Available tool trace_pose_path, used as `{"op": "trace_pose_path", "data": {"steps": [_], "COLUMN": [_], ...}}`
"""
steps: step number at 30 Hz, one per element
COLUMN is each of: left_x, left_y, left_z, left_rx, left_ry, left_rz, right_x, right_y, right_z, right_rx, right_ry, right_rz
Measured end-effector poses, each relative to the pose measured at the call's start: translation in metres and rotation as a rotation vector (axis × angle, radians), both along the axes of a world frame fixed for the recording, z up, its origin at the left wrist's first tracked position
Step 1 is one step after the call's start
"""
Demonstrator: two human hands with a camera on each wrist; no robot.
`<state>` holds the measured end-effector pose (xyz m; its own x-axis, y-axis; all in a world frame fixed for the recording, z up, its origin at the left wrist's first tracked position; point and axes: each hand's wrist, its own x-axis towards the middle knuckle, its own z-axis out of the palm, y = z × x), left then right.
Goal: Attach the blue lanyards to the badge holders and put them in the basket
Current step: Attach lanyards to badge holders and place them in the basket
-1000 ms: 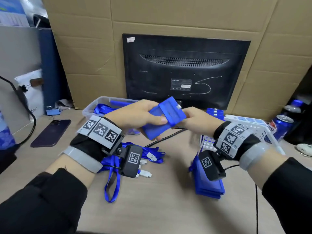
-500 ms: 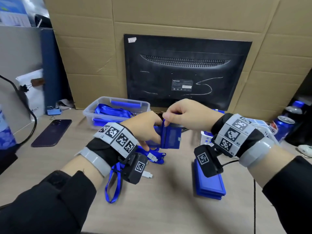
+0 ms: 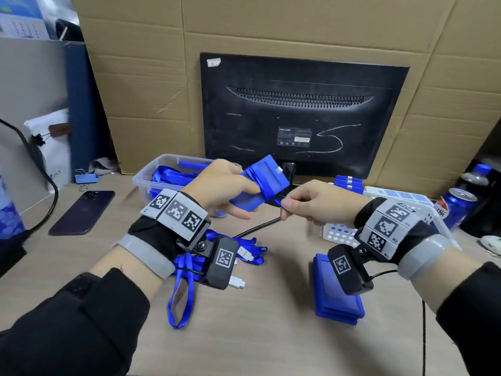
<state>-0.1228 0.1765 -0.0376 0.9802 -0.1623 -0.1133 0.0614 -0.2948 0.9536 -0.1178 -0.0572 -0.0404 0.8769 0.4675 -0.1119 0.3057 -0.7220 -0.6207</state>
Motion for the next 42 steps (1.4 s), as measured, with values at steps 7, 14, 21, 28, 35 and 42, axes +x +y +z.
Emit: {"op": "trace_pose_path", "data": {"steps": [7, 14, 21, 28, 35, 42], "left_x": [0.002, -0.003, -0.002, -0.004, -0.008, -0.01], "left_y": [0.001, -0.001, -0.003, -0.005, -0.013, -0.018], "left_z": [-0.002, 0.0, -0.001, 0.002, 0.009, 0.015], "left_rx": [0.28, 0.345, 0.338, 0.293, 0.224, 0.291], "left_ry": [0.002, 0.026, 0.003, -0.022, -0.055, -0.097], "left_rz": [0.012, -0.13, -0.159, -0.172, -0.16, -0.216], "right_x": [0.002, 0.001, 0.001, 0.001, 0.001, -0.002], "right_y": [0.004, 0.012, 0.012, 0.012, 0.008, 0.004], "right_z": [0.016, 0.015, 0.017, 0.014, 0.014, 0.015], "right_rx": [0.038, 0.077, 0.041, 0.094, 0.093, 0.207], "right_ry": [-0.241, -0.507, -0.594, -0.56, -0.428, -0.388], "right_rz": [0.032, 0.005, -0.076, -0.103, -0.047, -0.157]}}
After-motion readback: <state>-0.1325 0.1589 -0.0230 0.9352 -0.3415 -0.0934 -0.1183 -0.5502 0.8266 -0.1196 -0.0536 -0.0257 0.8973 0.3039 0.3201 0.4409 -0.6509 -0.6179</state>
